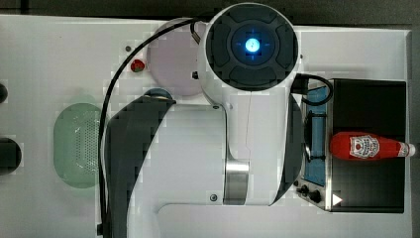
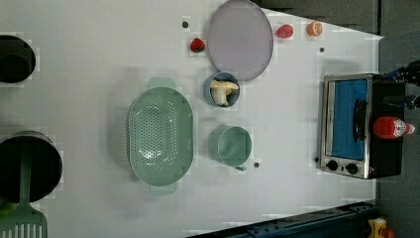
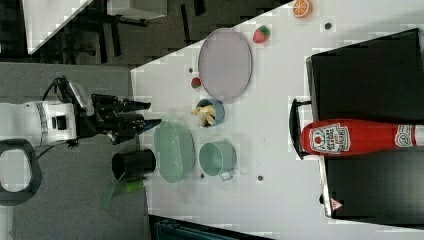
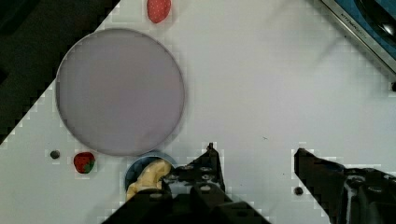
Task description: Pick Ketchup from oven and place it on table.
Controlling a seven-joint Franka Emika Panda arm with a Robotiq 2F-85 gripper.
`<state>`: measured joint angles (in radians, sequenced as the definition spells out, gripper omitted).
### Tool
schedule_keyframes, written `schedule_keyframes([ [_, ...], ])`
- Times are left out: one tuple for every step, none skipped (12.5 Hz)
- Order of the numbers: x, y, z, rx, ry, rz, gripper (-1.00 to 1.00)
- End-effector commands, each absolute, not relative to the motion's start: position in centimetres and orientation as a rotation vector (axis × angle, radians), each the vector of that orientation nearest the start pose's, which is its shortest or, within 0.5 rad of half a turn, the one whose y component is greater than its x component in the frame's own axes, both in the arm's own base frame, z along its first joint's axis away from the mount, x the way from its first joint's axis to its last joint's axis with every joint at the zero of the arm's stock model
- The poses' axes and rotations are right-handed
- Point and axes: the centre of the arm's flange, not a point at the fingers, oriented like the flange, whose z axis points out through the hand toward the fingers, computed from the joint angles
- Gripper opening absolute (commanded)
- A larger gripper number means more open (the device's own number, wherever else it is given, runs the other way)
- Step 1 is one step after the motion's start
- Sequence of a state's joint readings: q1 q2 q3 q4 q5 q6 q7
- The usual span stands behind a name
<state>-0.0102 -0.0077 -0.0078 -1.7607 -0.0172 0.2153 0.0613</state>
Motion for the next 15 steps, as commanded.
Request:
schedule_keyframes([
  [39.2, -1.4, 62.5, -2.864, 1.272, 0.006, 0.58],
  [39.3, -1.7, 62.4, -2.859, 1.278, 0.009, 0.84],
  [39.4, -2.1, 62.3, -2.852, 1.287, 0.01, 1.0],
  [39.8, -3.2, 61.8, -2.83, 1.315, 0.015, 1.0],
  [40.3, -4.7, 61.0, -2.807, 1.354, 0.046, 1.0],
  [40.6, -6.1, 60.4, -2.785, 1.388, 0.073, 1.0],
  [40.8, -7.6, 59.6, -2.76, 1.426, 0.102, 1.0],
  [41.1, -9.3, 59.0, -2.727, 1.469, 0.116, 1.0],
  [41.4, -11.2, 58.3, -2.691, 1.513, 0.107, 1.0],
  [41.9, -13.1, 57.9, -2.652, 1.551, 0.07, 1.0],
  [42.4, -15.2, 57.5, -2.618, 1.586, 0.004, 1.0],
  [43.2, -18.9, 56.4, -2.581, 1.662, -0.093, 1.0],
  [43.4, -20.3, 55.6, -2.57, 1.696, -0.102, 1.0],
  [43.7, -22.0, 54.4, -2.548, 1.738, -0.109, 1.0],
  [44.0, -24.2, 53.0, -2.514, 1.79, -0.133, 1.0],
])
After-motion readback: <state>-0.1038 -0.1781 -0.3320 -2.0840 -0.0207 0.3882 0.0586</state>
